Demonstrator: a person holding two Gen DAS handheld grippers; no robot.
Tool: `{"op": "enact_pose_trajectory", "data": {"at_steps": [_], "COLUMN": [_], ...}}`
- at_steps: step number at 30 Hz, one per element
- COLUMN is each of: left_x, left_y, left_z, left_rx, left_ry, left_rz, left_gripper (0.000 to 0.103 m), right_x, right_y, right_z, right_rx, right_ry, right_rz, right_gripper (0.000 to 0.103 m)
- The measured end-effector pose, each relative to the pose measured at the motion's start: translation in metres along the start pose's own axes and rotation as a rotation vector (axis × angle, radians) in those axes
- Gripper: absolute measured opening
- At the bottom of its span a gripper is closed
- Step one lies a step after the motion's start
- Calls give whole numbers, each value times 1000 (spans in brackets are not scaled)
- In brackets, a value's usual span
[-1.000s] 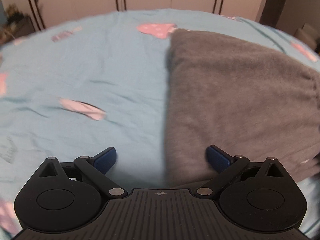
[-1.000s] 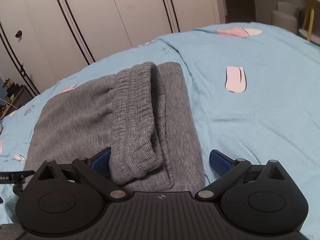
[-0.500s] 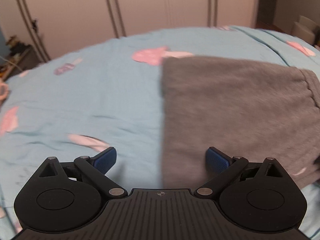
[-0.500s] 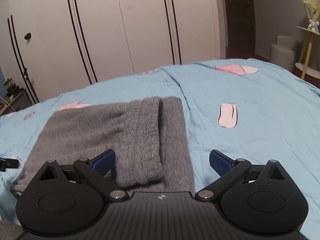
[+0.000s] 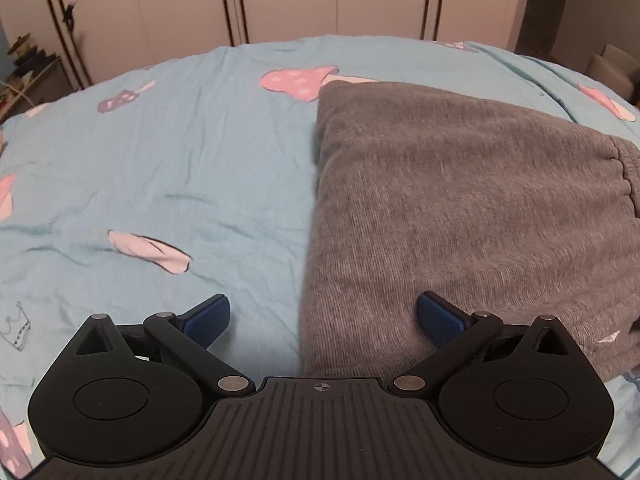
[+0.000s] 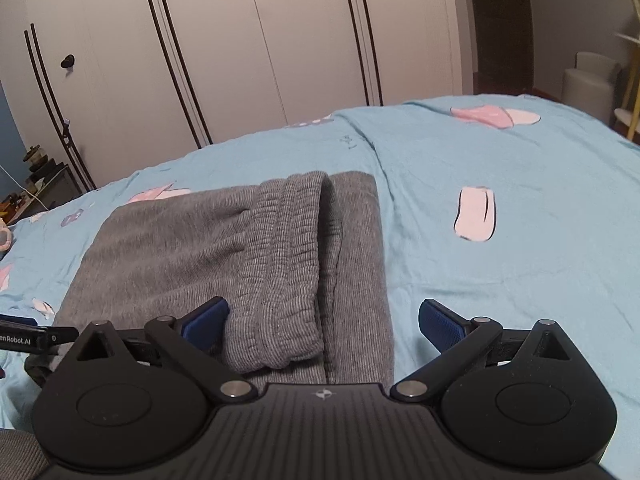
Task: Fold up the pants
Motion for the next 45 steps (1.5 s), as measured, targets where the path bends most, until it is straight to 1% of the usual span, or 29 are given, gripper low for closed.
{"op": "enact_pose_trajectory", "data": {"at_steps": [3,6,9,10,12,14,16,18,20,22,23,24,26,27,28,29,31,33,34,35,36,37,38,39,41,43,44,45], "left_x": [1,0,-2,-3,-4,-5,-4,-3,-5,-9,-13,-19,-33,-43,-52,-60,-74,-78,-78,-75,-73,-72,-74,-77,-88,-99,-102,-102], "left_y": [-2,-2,-1,0,3,7,10,12,8,-4,-12,-21,-34,-37,-35,-31,-17,-3,8,19,36,55,68,71,64,48,40,34], "left_z": [2,2,-2,-5,-12,-23,-37,-47,-57,-62,-63,-62,-51,-42,-29,-15,24,64,83,99,111,119,121,120,114,101,92,83], "left_rx": [-10,-8,16,31,77,128,164,167,140,118,129,169,274,333,384,404,376,352,363,389,403,342,264,236,163,83,65,76], "left_ry": [14,13,-2,-9,-35,-84,-140,-170,-193,-219,-227,-230,-233,-226,-208,-184,-95,5,59,106,140,155,163,161,142,135,141,154], "left_rz": [7,3,-10,-16,-38,-74,-107,-118,-110,-87,-69,-43,-7,-4,-18,-36,-37,-2,4,-18,-58,-72,-42,-7,81,168,207,216], "left_gripper": [103,103,103,103,103,103,103,103,103,103,103,103,103,103,103,103,103,103,103,103,103,103,103,103,103,103,103,103], "right_x": [2,5,7,7,8,7,5,3,3,2,1,-1,-5,-6,-7,-8,-9,-8,-8,-7,-6,-4,-3,-2,1,2,3,3], "right_y": [2,2,4,7,17,23,25,25,22,17,12,5,-12,-20,-27,-32,-36,-36,-35,-33,-31,-29,-27,-26,-20,-12,-7,-3], "right_z": [2,-1,-6,-7,-5,3,8,11,12,11,13,17,29,37,43,49,54,56,57,59,61,63,65,66,66,68,70,73], "right_rx": [-15,3,29,19,-58,-102,-143,-165,-164,-154,-157,-162,-165,-165,-164,-164,-151,-104,-81,-71,-76,-86,-95,-98,-85,-83,-97,-122], "right_ry": [28,39,20,22,55,87,82,94,100,102,118,143,219,271,315,351,384,380,376,376,381,391,400,401,382,375,384,398], "right_rz": [-10,3,29,24,-27,-54,-80,-91,-88,-77,-62,-37,44,95,137,172,211,212,213,211,202,199,197,192,174,148,135,120], "right_gripper": [100,100,100,100,100,101,101,101,101,101,100,100,100,100,100,100,100,98,89,82,80,77,76,76,76,76,80,83]}}
Point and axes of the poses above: each gripper's, at about its wrist camera, not at the fingertips, and y roughly the way its jaws point, z to its right, x to its underside, the point moved 3 cm from there along y, roughly the way its jaws point, and after that the axes turned 15 degrees about -y, right-handed, at the moved point
